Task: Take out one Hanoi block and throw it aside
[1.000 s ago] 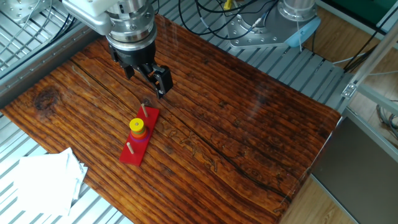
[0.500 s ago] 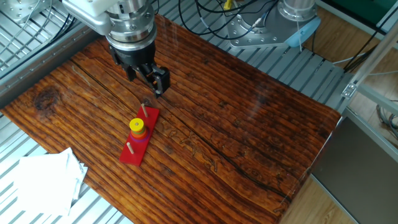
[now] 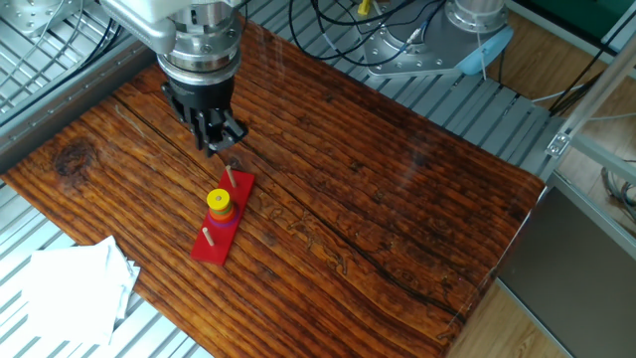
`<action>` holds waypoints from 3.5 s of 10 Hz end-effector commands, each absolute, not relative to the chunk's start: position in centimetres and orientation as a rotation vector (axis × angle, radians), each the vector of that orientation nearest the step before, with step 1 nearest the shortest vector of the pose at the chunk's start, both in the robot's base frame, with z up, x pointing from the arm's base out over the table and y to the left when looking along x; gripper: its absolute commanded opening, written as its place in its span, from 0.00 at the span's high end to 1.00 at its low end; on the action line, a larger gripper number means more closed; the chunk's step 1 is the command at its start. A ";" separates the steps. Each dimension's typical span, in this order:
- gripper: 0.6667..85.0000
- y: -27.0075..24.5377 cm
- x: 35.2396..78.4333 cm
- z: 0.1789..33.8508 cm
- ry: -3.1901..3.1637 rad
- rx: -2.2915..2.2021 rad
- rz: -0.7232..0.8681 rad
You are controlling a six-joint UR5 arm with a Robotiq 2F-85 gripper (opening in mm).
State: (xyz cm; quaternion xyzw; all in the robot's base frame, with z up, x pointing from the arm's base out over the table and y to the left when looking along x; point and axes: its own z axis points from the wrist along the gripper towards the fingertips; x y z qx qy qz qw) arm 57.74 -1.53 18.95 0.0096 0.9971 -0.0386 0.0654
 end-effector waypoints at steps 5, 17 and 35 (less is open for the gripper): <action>1.00 1.4 55.8 16.6 3.048 -0.194 -0.009; 1.00 1.5 54.3 12.2 2.998 -0.285 -0.029; 0.98 1.1 53.4 13.0 3.139 -0.221 0.045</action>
